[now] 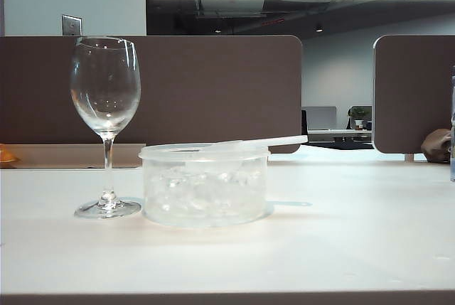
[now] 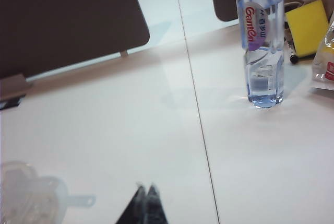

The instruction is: Pick up an ice shovel filled with ice cubes and pour the ice from the shovel into the glass.

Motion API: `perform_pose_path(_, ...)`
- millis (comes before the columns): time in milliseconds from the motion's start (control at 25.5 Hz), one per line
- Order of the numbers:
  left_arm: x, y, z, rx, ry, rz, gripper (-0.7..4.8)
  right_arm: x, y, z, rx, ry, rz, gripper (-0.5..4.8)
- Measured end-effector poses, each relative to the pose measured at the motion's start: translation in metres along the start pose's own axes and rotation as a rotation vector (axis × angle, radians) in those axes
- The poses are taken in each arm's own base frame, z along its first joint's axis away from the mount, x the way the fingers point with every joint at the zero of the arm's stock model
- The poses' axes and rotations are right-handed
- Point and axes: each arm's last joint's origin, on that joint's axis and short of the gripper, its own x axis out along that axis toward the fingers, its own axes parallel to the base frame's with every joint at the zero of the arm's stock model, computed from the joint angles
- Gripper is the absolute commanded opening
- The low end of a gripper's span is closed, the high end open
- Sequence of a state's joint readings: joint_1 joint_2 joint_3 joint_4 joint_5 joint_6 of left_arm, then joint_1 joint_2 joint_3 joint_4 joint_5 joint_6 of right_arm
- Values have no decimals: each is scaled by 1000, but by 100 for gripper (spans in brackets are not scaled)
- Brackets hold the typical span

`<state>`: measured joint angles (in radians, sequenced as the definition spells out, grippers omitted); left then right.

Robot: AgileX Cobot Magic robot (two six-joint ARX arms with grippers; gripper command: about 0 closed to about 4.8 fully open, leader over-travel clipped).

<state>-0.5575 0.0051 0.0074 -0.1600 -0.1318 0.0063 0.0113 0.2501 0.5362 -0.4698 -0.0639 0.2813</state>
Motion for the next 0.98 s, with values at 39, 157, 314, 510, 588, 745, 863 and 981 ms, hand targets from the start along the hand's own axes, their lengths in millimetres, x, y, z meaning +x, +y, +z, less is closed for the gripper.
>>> perform_pose_path(39,0,0,0,0,0,0,29,2,7,21,-39,81,14,0)
perform_pose_path(157,0,0,0,0,0,0,29,16,15,42,-134,206,53,2)
perform_pose_path(314,0,0,0,0,0,0,29,35,27,50,-171,281,126,45)
perform_pose_path(510,0,0,0,0,0,0,29,77,71,29,-260,409,375,68)
perform_pose_path(588,0,0,0,0,0,0,29,95,85,16,-276,467,419,68)
perform_pose_path(745,0,0,0,0,0,-3,29,131,90,-15,-56,489,379,68)
perform_pose_path(863,0,-1,0,1,-1,-5,29,145,84,-34,145,468,361,68)
perform_pose_path(981,0,-1,0,1,-1,-5,29,161,76,-58,443,409,391,68)
